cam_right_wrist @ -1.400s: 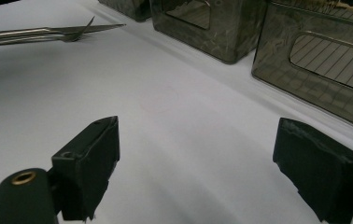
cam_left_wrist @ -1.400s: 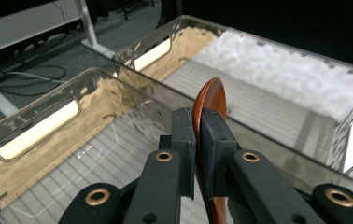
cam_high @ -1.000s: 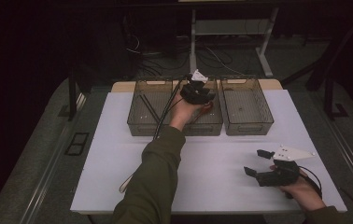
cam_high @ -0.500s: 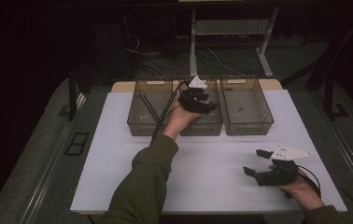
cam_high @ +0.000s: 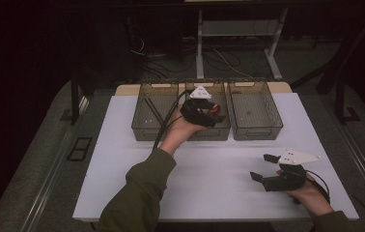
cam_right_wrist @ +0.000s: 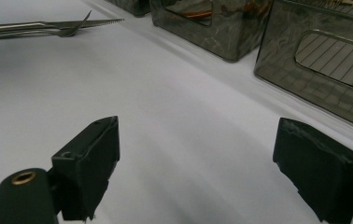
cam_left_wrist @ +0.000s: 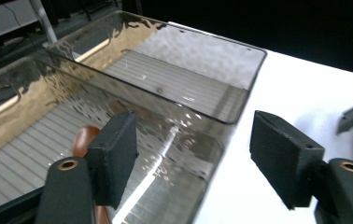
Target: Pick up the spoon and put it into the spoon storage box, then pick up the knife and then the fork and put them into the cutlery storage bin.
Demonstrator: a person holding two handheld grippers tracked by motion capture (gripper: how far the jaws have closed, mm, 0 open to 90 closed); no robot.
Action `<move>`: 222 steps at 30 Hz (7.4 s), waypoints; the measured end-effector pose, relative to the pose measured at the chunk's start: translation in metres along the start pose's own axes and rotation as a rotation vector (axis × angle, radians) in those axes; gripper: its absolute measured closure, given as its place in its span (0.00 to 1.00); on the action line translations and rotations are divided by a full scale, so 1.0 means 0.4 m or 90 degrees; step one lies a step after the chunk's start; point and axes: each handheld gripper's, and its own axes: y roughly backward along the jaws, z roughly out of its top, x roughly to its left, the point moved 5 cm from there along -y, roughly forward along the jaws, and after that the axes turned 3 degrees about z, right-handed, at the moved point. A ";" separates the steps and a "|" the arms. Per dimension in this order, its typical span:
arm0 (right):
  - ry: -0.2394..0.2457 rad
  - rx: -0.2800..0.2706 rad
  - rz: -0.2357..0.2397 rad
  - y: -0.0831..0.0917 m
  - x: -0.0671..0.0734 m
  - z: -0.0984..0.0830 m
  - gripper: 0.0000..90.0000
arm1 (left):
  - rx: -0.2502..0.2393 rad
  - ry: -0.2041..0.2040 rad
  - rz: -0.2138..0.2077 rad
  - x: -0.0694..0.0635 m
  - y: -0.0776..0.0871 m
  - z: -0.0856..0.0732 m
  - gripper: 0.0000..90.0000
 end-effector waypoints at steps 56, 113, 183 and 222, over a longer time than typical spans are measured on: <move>-0.038 -0.012 -0.019 -0.002 0.006 -0.008 0.09 | -0.023 0.070 0.014 -0.081 0.320 -0.328 0.15; -0.009 0.010 -0.020 -0.006 0.009 -0.013 0.09 | 0.149 0.131 0.077 -0.064 0.397 -0.494 0.81; -0.045 0.020 0.053 -0.002 0.024 0.040 0.15 | -0.002 0.102 0.056 -0.132 0.357 -0.318 0.94; -0.054 -0.089 0.152 -0.117 0.082 0.295 0.53 | -0.049 0.065 0.032 -0.177 0.180 -0.192 0.94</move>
